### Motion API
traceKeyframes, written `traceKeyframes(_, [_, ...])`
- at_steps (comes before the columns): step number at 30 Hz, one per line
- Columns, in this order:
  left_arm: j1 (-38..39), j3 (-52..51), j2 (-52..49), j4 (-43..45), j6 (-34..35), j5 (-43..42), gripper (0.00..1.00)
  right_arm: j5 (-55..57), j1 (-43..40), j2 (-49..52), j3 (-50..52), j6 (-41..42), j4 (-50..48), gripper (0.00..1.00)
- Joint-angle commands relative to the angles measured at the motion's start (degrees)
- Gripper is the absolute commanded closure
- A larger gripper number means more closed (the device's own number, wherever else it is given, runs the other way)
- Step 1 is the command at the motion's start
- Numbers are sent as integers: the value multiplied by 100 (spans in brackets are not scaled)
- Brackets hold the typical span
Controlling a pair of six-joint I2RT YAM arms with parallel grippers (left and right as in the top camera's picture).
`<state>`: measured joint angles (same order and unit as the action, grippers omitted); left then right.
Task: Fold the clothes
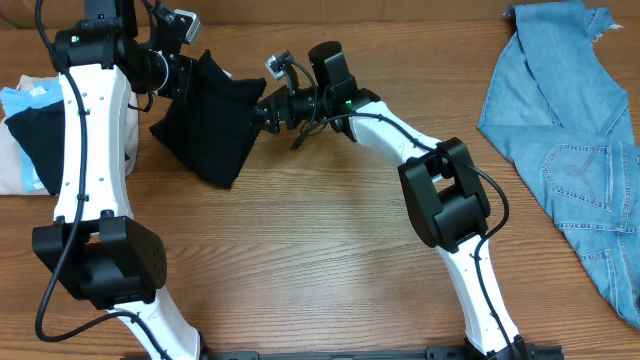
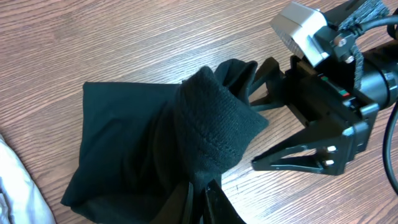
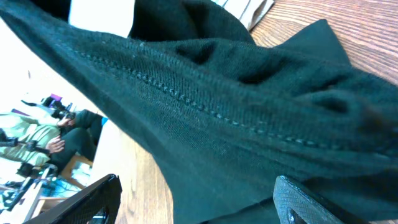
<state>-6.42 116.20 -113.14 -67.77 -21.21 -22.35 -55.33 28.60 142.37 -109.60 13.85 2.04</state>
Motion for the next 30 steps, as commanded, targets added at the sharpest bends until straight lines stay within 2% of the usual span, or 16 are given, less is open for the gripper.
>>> traceKeyframes(1, [0, 98, 162, -35, -66, -151, 91, 525, 26, 24, -127, -31, -37, 18])
traceKeyframes(7, [0, 98, 162, -94, -66, -122, 91, 1534, -2, 39, -127, -28, -57, 18])
traceKeyframes(16, [0, 98, 162, -105, -66, -120, 91, 1462, -26, 42, -127, -181, -782, 20])
traceKeyframes(20, [0, 98, 162, -101, -66, -96, 90, 1128, -37, 42, -127, -181, -636, 42])
traceKeyframes(23, [0, 96, 162, -94, -61, 103, 90, 778, -90, 39, -127, -179, -433, 74])
traceKeyframes(25, [0, 96, 160, -96, -59, 249, 90, 527, -127, 39, -127, -151, -317, 79])
traceKeyframes(30, [0, 92, 70, -11, -61, 348, 89, 184, -168, 39, -127, 146, -133, 82])
